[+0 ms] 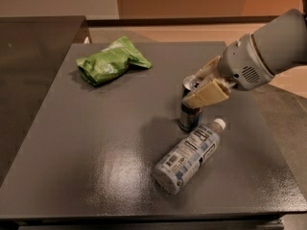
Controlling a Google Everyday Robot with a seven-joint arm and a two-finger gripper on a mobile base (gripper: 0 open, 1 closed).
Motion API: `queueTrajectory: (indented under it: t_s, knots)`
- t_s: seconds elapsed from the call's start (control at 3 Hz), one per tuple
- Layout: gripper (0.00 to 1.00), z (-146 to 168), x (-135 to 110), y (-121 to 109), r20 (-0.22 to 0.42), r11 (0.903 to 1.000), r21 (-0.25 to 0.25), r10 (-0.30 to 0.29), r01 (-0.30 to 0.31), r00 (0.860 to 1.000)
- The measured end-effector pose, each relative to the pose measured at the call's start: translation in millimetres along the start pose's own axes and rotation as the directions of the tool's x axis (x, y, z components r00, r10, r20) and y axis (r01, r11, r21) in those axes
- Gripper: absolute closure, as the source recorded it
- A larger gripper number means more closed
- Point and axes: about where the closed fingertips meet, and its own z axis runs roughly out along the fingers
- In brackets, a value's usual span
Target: Move redbull can near blue plastic bottle
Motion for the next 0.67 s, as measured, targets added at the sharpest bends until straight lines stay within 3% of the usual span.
queueTrajectory:
  t_s: [0.33, 0.67]
  knots:
    - [0.0, 0.7, -1.3, 1.1, -0.001, 1.0, -0.002, -0.003, 0.003, 1.0]
    - [0.0, 0.7, -1.4, 1.2, -0.001, 1.0, -0.002, -0.003, 0.003, 1.0]
